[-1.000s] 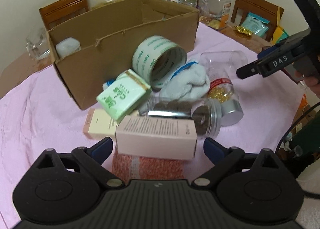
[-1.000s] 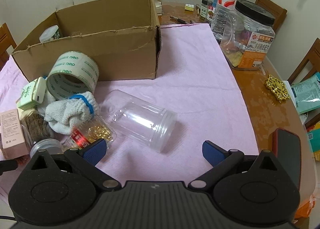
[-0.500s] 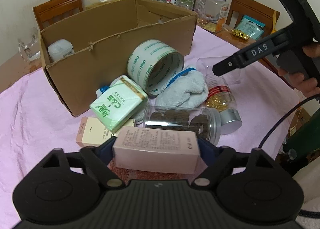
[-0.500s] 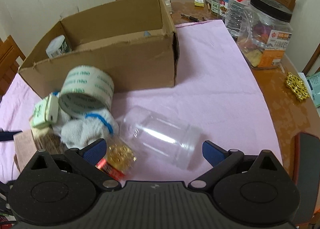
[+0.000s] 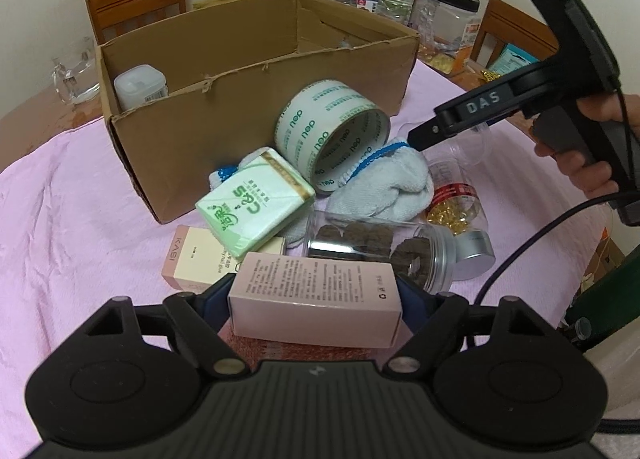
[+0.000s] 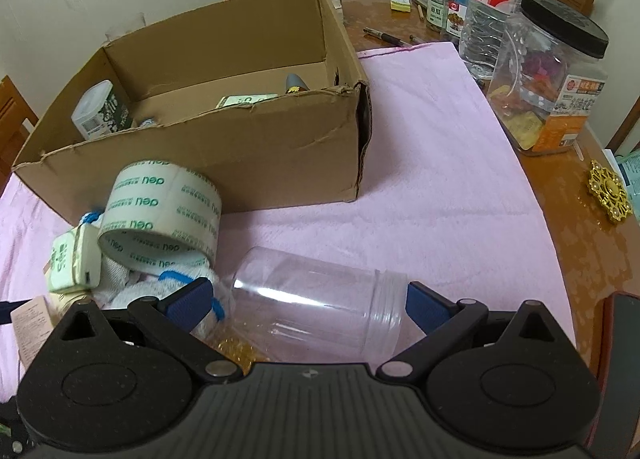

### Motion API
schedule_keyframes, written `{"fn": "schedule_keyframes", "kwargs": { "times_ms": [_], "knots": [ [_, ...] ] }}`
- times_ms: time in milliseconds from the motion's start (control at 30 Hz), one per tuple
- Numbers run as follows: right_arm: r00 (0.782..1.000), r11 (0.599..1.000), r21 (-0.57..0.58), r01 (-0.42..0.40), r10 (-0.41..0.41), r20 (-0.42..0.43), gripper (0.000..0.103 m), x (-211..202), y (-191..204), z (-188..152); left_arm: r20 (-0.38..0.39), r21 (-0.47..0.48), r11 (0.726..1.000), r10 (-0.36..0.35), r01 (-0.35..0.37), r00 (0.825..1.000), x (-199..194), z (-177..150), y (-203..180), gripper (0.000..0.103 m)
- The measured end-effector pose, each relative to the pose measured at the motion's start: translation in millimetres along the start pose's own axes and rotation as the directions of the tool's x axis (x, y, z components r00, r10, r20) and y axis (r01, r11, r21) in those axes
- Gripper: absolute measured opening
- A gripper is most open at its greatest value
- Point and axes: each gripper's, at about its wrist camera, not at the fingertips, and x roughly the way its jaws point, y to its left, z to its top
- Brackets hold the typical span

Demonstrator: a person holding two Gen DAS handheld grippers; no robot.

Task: Organize objects
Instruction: 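Close right tool on the clear plastic jar while left tool holds the pink carton, then carry the pink carton and clear jar over the cardboard box with both tools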

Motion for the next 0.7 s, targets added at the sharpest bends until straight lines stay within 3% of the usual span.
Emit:
{"fn": "schedule_keyframes", "kwargs": {
  "times_ms": [500, 567, 700],
  "knots": [
    [0.997, 0.997, -0.019, 0.074, -0.074, -0.036, 0.103, 17.8, -4.5, 2.6, -0.006, -0.026, 0.999, 0.024, -0.024, 1.000, 1.2, 3.1, -0.7, 0.082],
    [0.995, 0.996, -0.040, 0.085, -0.087, -0.043, 0.099, 20.1, -1.2, 1.9, -0.007, -0.034, 0.999, 0.034, -0.034, 0.999, 0.5, 4.5, -0.7, 0.082],
    [0.996, 0.996, -0.049, 0.072, -0.074, -0.045, 0.098, 16.2, -5.1, 4.9, -0.009, -0.063, 0.997, 0.046, -0.046, 0.999, -2.1, 8.9, 1.9, 0.081]
  ]
}}
